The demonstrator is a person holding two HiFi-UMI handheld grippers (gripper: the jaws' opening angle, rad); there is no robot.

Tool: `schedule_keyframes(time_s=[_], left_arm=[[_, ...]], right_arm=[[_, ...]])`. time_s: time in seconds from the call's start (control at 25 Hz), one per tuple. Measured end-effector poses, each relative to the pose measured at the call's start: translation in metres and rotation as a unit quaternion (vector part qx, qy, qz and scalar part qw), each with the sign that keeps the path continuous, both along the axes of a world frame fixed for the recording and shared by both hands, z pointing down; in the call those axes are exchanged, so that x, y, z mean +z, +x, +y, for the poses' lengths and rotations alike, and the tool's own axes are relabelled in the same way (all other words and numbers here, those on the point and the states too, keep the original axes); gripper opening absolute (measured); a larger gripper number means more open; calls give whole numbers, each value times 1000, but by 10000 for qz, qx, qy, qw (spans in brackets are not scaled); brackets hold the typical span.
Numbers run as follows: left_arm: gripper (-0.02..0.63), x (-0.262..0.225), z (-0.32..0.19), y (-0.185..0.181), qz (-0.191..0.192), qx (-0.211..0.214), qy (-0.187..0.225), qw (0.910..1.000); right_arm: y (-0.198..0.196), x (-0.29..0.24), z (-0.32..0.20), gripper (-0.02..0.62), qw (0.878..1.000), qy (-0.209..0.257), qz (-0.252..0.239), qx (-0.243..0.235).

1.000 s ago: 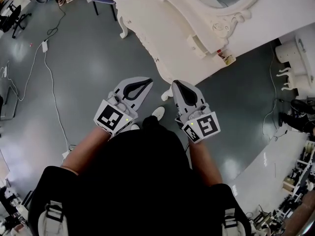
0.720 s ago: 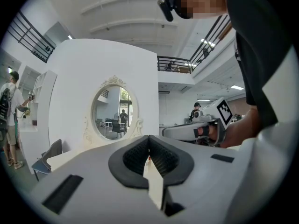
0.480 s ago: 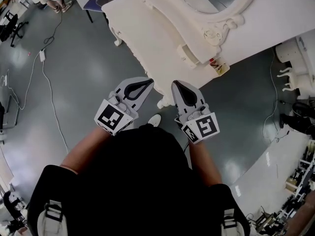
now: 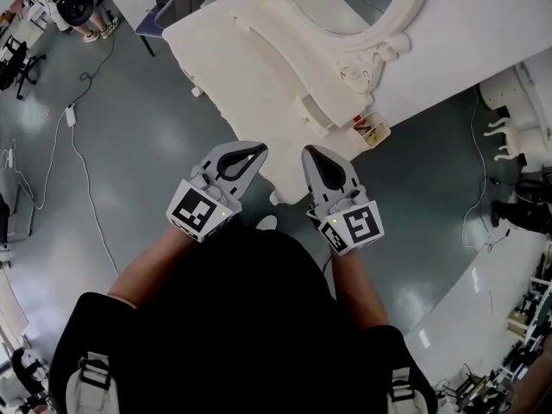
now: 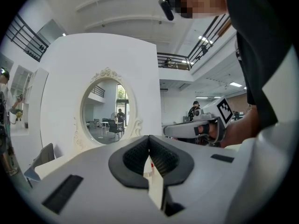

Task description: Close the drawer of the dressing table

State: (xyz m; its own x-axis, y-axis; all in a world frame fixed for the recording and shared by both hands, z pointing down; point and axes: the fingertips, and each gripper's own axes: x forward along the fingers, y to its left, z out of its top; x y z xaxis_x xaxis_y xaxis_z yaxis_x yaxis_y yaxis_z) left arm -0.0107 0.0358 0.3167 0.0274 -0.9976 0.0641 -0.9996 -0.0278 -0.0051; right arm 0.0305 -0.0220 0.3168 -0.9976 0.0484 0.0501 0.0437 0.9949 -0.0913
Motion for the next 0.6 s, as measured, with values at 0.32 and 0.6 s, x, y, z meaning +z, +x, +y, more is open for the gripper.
schedule_keyframes(time_s=[0.32, 0.6], left_arm=[[-5, 9, -51, -32, 60, 463, 56, 9989], [-5, 15, -112, -68, 79, 1391, -7, 9903]], right_arm=[[-17, 12, -45, 2, 9984, -75, 105, 555], [-50, 20, -98, 2, 9903, -5, 282, 1361]])
